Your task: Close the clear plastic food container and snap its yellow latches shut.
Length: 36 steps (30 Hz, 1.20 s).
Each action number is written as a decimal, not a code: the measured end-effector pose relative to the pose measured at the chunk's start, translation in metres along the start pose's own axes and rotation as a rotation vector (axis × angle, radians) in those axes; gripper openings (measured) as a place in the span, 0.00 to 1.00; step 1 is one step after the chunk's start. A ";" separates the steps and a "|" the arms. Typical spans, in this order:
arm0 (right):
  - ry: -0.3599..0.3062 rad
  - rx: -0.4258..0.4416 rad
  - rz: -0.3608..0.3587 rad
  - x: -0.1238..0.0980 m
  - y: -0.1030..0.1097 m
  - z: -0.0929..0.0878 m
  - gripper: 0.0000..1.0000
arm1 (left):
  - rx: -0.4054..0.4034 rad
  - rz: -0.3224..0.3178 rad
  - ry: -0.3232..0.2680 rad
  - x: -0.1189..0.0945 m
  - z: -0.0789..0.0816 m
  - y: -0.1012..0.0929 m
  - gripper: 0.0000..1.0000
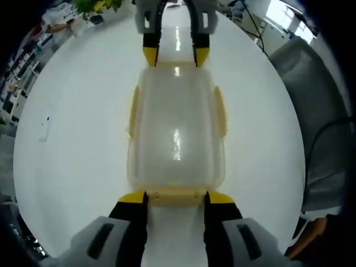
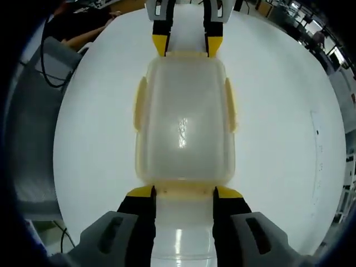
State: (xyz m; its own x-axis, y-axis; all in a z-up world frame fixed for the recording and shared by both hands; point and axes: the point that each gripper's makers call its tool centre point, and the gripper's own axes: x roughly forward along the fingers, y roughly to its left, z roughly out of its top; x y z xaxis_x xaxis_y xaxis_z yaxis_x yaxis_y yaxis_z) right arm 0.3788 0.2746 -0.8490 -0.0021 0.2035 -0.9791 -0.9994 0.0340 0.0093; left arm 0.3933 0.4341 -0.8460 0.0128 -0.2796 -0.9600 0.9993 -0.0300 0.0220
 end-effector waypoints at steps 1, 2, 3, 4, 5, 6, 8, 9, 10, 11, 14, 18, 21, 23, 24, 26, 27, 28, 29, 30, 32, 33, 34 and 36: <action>0.001 0.000 0.002 0.000 0.000 0.000 0.36 | -0.002 0.000 -0.003 0.000 0.000 0.000 0.34; 0.002 -0.001 0.003 0.000 0.000 0.000 0.36 | -0.004 0.001 -0.005 0.000 0.000 0.000 0.34; 0.005 -0.001 0.003 0.000 0.000 0.000 0.36 | -0.005 0.001 -0.005 0.000 0.000 0.000 0.34; 0.007 -0.002 0.002 0.000 0.000 0.000 0.36 | -0.006 0.001 -0.003 0.000 0.000 0.000 0.35; 0.009 -0.002 0.002 0.000 0.000 0.000 0.36 | -0.006 0.001 -0.002 0.000 0.000 0.000 0.35; 0.015 0.000 -0.001 0.000 0.000 0.000 0.36 | -0.007 0.001 0.000 0.001 0.000 0.001 0.35; 0.029 0.006 -0.002 0.001 0.000 0.000 0.36 | -0.013 0.003 0.000 0.001 0.000 0.001 0.35; 0.037 0.009 -0.003 0.001 0.000 0.000 0.37 | -0.015 0.004 -0.003 0.001 0.000 0.001 0.35; 0.045 0.007 -0.003 0.001 0.000 0.000 0.37 | -0.016 0.005 -0.007 0.001 -0.001 0.001 0.35; 0.052 0.007 -0.002 0.001 -0.001 0.000 0.37 | -0.016 0.004 -0.014 0.000 -0.001 0.001 0.35; 0.070 0.005 -0.001 0.001 0.000 -0.001 0.37 | -0.013 0.003 -0.014 0.001 0.000 0.001 0.35; 0.077 0.005 -0.001 0.001 0.000 -0.002 0.37 | -0.015 0.004 -0.006 0.002 0.001 0.002 0.35; 0.075 0.005 0.000 0.001 0.000 -0.003 0.37 | -0.019 0.005 -0.013 0.001 0.001 0.002 0.35; 0.074 0.005 0.000 0.001 0.000 -0.003 0.37 | -0.015 0.003 -0.025 0.001 0.001 0.002 0.35; 0.073 0.006 0.000 0.001 -0.001 -0.003 0.38 | -0.014 0.002 -0.031 0.001 0.000 0.002 0.35; 0.072 0.010 -0.001 0.001 -0.003 -0.004 0.38 | -0.015 0.001 -0.053 0.001 0.001 0.003 0.35; 0.072 0.010 -0.001 0.001 -0.003 -0.004 0.38 | -0.016 0.002 -0.070 0.001 0.001 0.003 0.35; 0.077 0.008 -0.001 0.001 -0.003 -0.004 0.38 | -0.017 0.003 -0.081 0.001 0.001 0.003 0.36; 0.079 0.007 -0.001 0.001 -0.003 -0.004 0.38 | -0.022 0.004 -0.095 0.001 0.001 0.003 0.36; 0.080 0.006 -0.001 0.001 -0.003 -0.004 0.38 | -0.022 0.004 -0.102 0.000 0.001 0.002 0.35; 0.080 0.003 0.000 0.001 -0.004 -0.005 0.38 | -0.024 0.006 -0.109 0.001 0.002 0.002 0.35; 0.081 0.003 -0.001 0.001 -0.004 -0.005 0.37 | -0.023 0.007 -0.105 0.001 0.003 0.002 0.35; 0.081 0.003 -0.002 0.001 -0.004 -0.005 0.37 | -0.023 0.008 -0.095 0.001 0.003 0.002 0.35; 0.073 -0.002 -0.002 0.001 -0.004 -0.006 0.37 | -0.025 0.005 -0.046 0.002 0.004 0.002 0.34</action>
State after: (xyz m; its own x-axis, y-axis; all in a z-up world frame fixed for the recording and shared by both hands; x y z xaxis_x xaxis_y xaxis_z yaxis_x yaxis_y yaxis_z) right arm 0.3830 0.2688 -0.8512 -0.0029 0.1314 -0.9913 -0.9994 0.0326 0.0072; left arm 0.3955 0.4299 -0.8468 0.0168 -0.3232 -0.9462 0.9998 -0.0047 0.0194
